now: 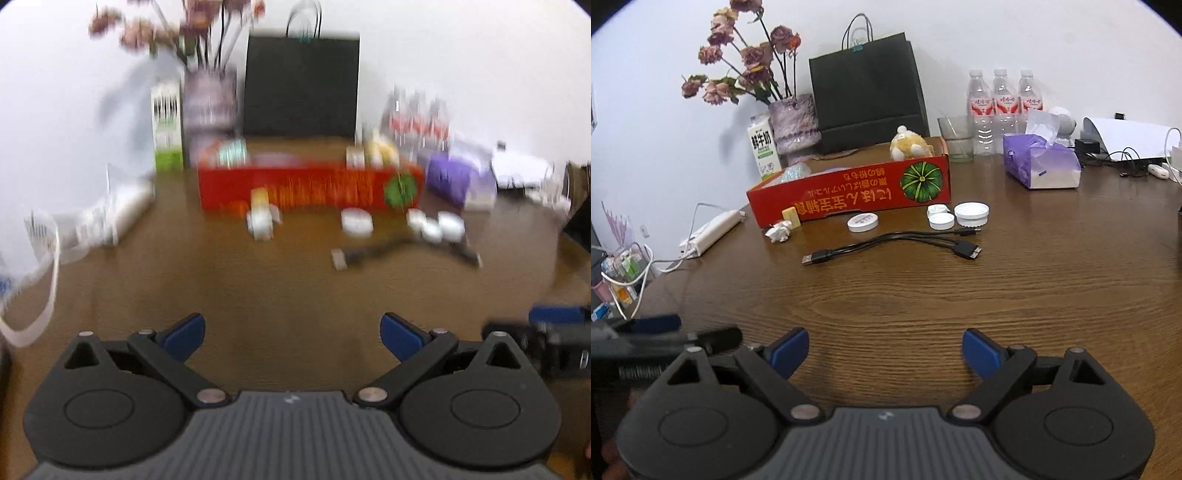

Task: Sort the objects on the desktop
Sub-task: 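Withdraw both tools from the box back over the table, then grasp the crumpled white tissue with the left tool while the right tool grasps a small white cap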

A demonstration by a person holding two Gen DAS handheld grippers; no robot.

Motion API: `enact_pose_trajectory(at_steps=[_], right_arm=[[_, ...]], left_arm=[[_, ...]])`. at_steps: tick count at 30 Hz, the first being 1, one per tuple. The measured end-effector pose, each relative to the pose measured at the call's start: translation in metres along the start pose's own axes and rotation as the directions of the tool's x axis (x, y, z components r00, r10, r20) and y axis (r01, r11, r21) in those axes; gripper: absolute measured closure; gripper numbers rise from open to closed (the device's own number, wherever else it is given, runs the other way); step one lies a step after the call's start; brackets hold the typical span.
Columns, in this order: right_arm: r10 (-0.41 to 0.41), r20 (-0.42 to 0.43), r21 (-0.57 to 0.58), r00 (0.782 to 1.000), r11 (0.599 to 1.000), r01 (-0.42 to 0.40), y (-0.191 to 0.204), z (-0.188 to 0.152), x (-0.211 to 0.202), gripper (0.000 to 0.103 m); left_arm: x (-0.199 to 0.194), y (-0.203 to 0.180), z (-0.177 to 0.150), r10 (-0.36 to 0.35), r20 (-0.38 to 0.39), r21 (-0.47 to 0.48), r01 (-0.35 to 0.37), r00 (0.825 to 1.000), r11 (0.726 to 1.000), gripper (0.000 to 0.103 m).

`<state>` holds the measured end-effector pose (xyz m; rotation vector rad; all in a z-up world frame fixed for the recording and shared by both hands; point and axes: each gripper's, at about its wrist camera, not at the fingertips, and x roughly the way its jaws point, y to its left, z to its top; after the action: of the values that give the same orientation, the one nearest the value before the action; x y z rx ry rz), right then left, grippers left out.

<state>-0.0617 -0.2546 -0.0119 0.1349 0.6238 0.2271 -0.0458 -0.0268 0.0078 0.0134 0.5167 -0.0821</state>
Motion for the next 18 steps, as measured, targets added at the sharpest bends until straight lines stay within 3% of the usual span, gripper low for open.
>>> enact_pose_trajectory(at_steps=[2,5,7,9,11,14,18], right_arm=[[-0.007,0.003,-0.028,1.0,1.0,0.007,-0.003,0.011,0.007,0.022],[-0.033,0.023,-0.063,0.999,0.997,0.034,-0.009,0.035,0.023,0.026],[-0.045,0.04,-0.073,0.998,0.996,0.048,-0.014,0.052,0.036,0.031],[-0.049,0.038,-0.079,0.998,0.996,0.052,-0.02,0.07,0.053,0.038],[-0.04,0.042,-0.091,0.998,0.995,0.044,-0.024,0.086,0.073,0.05],[-0.032,0.035,-0.114,0.999,0.993,0.036,-0.027,0.103,0.104,0.053],[-0.081,-0.002,-0.149,0.997,0.986,0.079,-0.028,0.11,0.139,0.058]], left_arm=[[0.011,0.006,0.018,0.009,0.017,0.022,-0.009,1.0,1.0,0.0],[0.048,0.016,0.049,-0.006,-0.058,0.014,0.007,0.998,1.0,0.004],[0.073,0.02,0.063,0.018,-0.088,0.0,-0.018,0.996,1.0,0.022],[0.098,0.022,0.075,0.005,-0.12,0.0,-0.005,0.993,1.0,0.029],[0.117,0.023,0.082,0.005,-0.135,-0.001,-0.005,0.991,1.0,0.031],[0.146,0.02,0.087,-0.004,-0.141,0.055,0.012,0.99,0.998,0.035],[0.169,0.027,0.086,-0.022,-0.186,0.004,0.023,0.982,1.0,0.073]])
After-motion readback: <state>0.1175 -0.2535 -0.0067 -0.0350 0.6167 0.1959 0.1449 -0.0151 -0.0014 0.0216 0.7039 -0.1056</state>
